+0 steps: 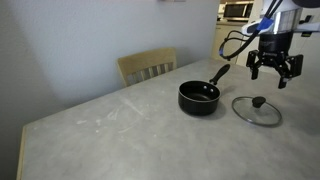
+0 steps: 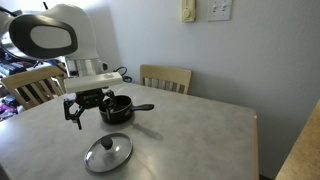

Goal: Cover the pot

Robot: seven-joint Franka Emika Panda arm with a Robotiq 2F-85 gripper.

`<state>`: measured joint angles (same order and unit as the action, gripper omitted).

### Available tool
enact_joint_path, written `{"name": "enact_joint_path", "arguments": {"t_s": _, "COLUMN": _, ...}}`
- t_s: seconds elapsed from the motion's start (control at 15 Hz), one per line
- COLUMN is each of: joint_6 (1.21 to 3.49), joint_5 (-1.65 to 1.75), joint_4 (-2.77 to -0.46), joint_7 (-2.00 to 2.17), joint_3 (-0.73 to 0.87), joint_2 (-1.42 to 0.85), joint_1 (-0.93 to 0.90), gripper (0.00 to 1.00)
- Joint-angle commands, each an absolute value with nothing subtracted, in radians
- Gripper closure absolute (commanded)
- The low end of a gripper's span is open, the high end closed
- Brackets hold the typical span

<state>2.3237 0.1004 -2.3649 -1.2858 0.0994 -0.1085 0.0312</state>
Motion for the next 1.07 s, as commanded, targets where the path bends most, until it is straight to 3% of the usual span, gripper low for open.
{"name": "enact_joint_path", "arguments": {"t_s": 0.0, "joint_6": 2.361, "joint_5": 0.107, "joint_4": -2.378, "joint_7": -1.310, "joint_3": 0.072, "joint_2": -0.127, "joint_1": 0.053, "gripper": 0.00}}
{"name": "enact_joint_path", "arguments": {"t_s": 0.6, "joint_6": 2.608, "joint_5": 0.177, "joint_4": -2.407, "joint_7": -1.318, "joint_3": 0.065, "joint_2": -0.216, "joint_1": 0.080, "gripper": 0.00}}
{"name": "enact_joint_path", "arguments": {"t_s": 1.0, "joint_6": 2.572, "joint_5": 0.057, "joint_4": -2.408, "joint_7": -1.403, "joint_3": 0.025, "joint_2": -0.244, "joint_1": 0.140, "gripper": 0.00}}
